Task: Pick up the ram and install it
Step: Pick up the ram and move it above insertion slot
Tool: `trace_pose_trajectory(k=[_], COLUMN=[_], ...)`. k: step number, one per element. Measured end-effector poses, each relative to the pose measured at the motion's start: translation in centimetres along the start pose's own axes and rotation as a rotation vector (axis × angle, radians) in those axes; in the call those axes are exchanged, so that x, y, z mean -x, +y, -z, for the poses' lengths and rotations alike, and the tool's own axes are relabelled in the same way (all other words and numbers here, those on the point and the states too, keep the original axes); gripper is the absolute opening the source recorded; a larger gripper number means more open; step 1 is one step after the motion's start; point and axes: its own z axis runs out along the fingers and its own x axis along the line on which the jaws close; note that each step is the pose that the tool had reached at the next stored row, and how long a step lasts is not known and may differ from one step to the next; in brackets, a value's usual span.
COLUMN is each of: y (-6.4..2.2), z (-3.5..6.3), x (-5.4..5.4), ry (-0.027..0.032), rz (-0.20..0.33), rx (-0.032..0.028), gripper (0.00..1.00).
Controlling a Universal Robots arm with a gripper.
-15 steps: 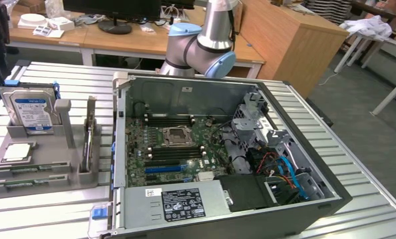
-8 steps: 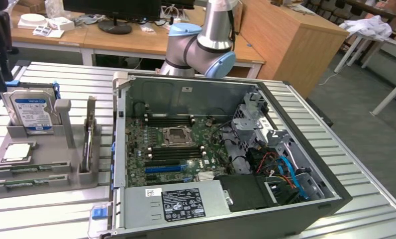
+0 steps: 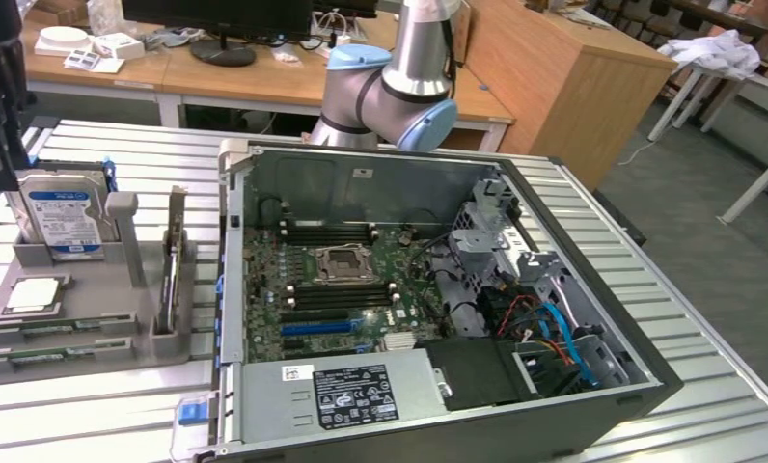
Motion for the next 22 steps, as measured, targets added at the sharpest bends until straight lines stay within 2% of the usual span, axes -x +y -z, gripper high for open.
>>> trace_pose_trajectory(k=[22], y=[-0.16], z=[-3.43], x=[-0.1], ry=[0.0], rz=[0.0], rx=[0.0], gripper=[0.36])
